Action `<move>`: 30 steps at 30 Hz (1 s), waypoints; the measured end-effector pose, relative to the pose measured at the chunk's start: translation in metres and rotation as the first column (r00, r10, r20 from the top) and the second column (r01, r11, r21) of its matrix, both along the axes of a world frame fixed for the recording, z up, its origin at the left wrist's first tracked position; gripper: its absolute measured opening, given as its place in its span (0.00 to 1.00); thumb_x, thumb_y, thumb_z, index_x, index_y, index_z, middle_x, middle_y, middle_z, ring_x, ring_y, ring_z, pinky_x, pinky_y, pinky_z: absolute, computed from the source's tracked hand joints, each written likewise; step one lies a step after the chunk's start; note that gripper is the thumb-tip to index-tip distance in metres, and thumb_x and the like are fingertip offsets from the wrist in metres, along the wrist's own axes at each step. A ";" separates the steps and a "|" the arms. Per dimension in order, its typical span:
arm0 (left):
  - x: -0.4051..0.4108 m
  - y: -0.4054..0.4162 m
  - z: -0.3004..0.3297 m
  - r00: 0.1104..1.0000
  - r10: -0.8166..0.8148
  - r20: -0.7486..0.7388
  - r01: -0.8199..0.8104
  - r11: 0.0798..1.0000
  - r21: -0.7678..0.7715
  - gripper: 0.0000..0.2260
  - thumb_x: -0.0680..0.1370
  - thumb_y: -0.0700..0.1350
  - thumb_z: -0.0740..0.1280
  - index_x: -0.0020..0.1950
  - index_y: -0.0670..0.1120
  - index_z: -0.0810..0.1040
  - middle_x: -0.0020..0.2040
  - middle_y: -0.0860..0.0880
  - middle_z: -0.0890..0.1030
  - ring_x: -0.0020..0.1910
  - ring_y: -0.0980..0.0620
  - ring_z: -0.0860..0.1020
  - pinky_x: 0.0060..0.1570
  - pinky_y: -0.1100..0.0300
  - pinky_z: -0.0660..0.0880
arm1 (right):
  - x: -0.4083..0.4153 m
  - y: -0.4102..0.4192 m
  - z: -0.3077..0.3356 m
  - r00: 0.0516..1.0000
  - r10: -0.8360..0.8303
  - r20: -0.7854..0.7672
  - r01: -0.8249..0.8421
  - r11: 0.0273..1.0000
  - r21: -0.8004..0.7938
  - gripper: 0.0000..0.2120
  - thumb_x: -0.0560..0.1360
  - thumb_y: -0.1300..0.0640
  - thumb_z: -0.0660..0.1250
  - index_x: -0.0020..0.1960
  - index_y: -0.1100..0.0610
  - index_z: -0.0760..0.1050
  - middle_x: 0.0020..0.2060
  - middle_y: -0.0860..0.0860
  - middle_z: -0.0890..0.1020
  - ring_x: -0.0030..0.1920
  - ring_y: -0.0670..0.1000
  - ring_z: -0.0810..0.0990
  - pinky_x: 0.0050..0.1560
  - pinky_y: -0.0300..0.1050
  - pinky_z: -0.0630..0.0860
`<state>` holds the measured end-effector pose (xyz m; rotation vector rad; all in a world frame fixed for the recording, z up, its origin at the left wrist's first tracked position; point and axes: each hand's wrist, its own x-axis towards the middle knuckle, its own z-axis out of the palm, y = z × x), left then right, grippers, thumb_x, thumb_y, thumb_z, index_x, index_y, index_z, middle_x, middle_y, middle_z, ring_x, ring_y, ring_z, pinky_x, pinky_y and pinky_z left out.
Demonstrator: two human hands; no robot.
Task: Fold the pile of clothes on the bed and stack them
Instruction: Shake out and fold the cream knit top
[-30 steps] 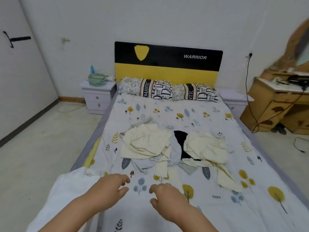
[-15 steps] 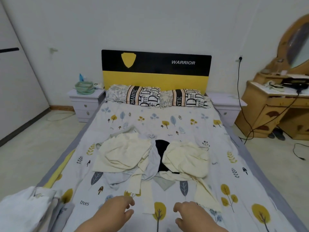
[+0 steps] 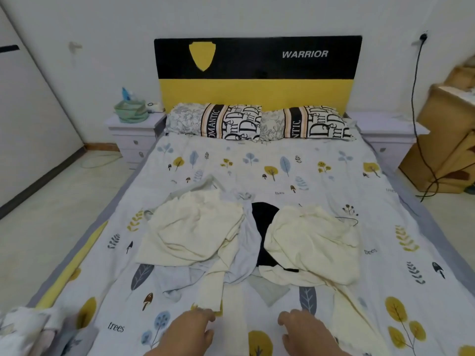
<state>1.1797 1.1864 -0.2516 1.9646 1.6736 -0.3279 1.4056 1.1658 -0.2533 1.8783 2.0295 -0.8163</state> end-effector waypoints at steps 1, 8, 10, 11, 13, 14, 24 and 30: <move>-0.001 0.013 -0.014 1.000 -0.013 -0.011 0.013 1.000 0.001 0.16 0.80 0.51 0.56 0.68 0.55 0.67 0.57 0.56 0.71 0.65 0.53 0.69 0.59 0.64 0.66 | -0.005 0.012 -0.011 0.999 -0.026 -0.023 0.026 1.000 0.001 0.16 0.79 0.59 0.54 0.65 0.56 0.67 0.56 0.55 0.73 0.56 0.50 0.71 0.56 0.45 0.68; -0.022 0.101 -0.095 0.991 -0.012 -0.133 0.033 0.987 0.157 0.22 0.78 0.46 0.58 0.72 0.49 0.59 0.73 0.47 0.59 0.69 0.50 0.62 0.63 0.58 0.64 | -0.059 0.102 -0.100 0.998 -0.027 -0.060 0.035 0.988 0.150 0.20 0.79 0.59 0.54 0.71 0.55 0.60 0.68 0.53 0.66 0.66 0.53 0.66 0.64 0.46 0.66; -0.029 0.129 -0.113 0.985 0.014 -0.172 0.023 0.977 0.211 0.25 0.77 0.43 0.57 0.74 0.47 0.55 0.76 0.45 0.53 0.73 0.49 0.57 0.67 0.57 0.60 | -0.077 0.127 -0.125 0.999 0.017 -0.046 -0.005 0.965 0.262 0.26 0.78 0.57 0.59 0.74 0.56 0.57 0.71 0.56 0.63 0.69 0.54 0.64 0.65 0.47 0.66; -0.033 0.141 -0.124 0.982 0.029 -0.189 0.015 0.974 0.225 0.26 0.78 0.42 0.57 0.75 0.47 0.54 0.77 0.44 0.50 0.74 0.48 0.54 0.69 0.56 0.57 | -0.086 0.138 -0.135 0.998 0.012 -0.055 0.006 0.948 0.319 0.30 0.75 0.55 0.65 0.74 0.59 0.59 0.71 0.60 0.63 0.69 0.57 0.66 0.64 0.48 0.69; -0.040 0.162 -0.145 0.970 0.035 -0.240 0.025 0.969 0.245 0.28 0.79 0.44 0.57 0.76 0.47 0.49 0.77 0.43 0.44 0.76 0.45 0.49 0.72 0.51 0.53 | -0.103 0.158 -0.161 0.998 0.040 -0.050 -0.017 0.918 0.396 0.35 0.76 0.51 0.65 0.76 0.58 0.51 0.75 0.62 0.54 0.74 0.59 0.58 0.69 0.53 0.63; -0.044 0.171 -0.155 0.961 0.034 -0.273 0.039 0.966 0.256 0.29 0.79 0.46 0.57 0.77 0.47 0.47 0.77 0.43 0.42 0.76 0.44 0.47 0.72 0.49 0.52 | -0.110 0.166 -0.176 0.996 0.074 -0.051 -0.049 0.920 0.389 0.35 0.79 0.50 0.59 0.77 0.53 0.41 0.76 0.58 0.44 0.76 0.58 0.48 0.72 0.55 0.54; -0.042 0.218 -0.222 0.946 0.122 -0.300 -0.040 0.964 0.264 0.23 0.80 0.44 0.54 0.74 0.54 0.56 0.78 0.47 0.46 0.74 0.34 0.37 0.70 0.38 0.41 | -0.142 0.189 -0.241 0.990 0.120 0.079 -0.140 0.927 0.349 0.19 0.79 0.62 0.48 0.69 0.56 0.62 0.71 0.56 0.62 0.74 0.58 0.53 0.73 0.59 0.41; -0.055 0.190 -0.188 0.985 -0.032 -0.170 0.084 0.947 0.311 0.26 0.74 0.58 0.42 0.55 0.46 0.73 0.53 0.47 0.80 0.54 0.46 0.76 0.52 0.57 0.65 | -0.136 0.154 -0.214 0.990 0.123 -0.075 -0.093 0.944 0.316 0.12 0.78 0.52 0.57 0.58 0.55 0.71 0.55 0.53 0.76 0.57 0.53 0.72 0.64 0.46 0.61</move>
